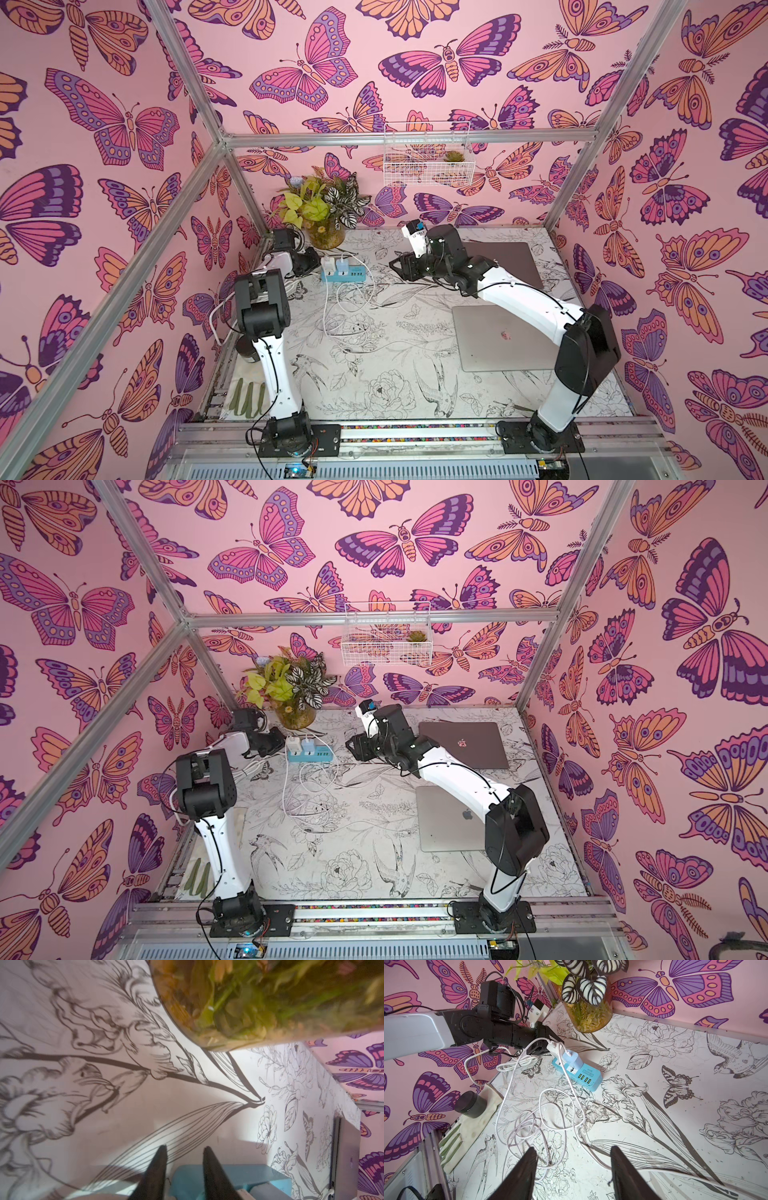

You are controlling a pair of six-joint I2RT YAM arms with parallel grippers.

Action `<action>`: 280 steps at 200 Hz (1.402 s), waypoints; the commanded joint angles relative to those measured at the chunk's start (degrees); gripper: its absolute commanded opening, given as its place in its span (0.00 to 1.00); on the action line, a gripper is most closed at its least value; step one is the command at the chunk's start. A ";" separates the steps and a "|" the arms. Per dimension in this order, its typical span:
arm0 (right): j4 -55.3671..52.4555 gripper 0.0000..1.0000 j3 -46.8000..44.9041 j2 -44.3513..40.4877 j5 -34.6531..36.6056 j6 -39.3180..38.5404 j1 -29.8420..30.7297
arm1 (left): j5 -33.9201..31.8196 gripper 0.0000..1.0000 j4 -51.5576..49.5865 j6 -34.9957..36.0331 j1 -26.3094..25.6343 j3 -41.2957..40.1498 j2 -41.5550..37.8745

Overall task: Unplug the laptop charger
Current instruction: Move the socket to the center of the board, then remove the plug from the socket.

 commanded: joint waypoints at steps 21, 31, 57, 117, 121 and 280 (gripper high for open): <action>3.33 0.60 -3.60 -5.04 2.88 -2.15 0.35 | -1.18 0.25 -3.04 -0.34 -0.27 -3.11 -0.96; 3.47 0.60 -4.00 -5.13 3.06 -2.40 0.39 | -0.88 0.25 -3.22 -0.43 -0.51 -4.24 -1.45; 3.57 0.60 -4.09 -4.96 2.43 -2.39 0.38 | -0.26 0.24 -3.20 -1.29 -0.71 -7.71 -3.47; 4.24 0.60 -3.50 -3.01 0.79 -1.27 0.35 | 0.50 0.23 -2.61 -1.91 -3.74 -14.01 -8.63; 4.19 0.60 -3.38 -2.82 0.74 -1.05 0.35 | 0.33 0.23 -2.53 -2.01 -3.74 -14.31 -9.15; -13.14 0.55 30.08 20.49 8.98 -0.28 7.33 | 3.23 0.49 8.85 -1.06 -2.69 -26.83 -24.70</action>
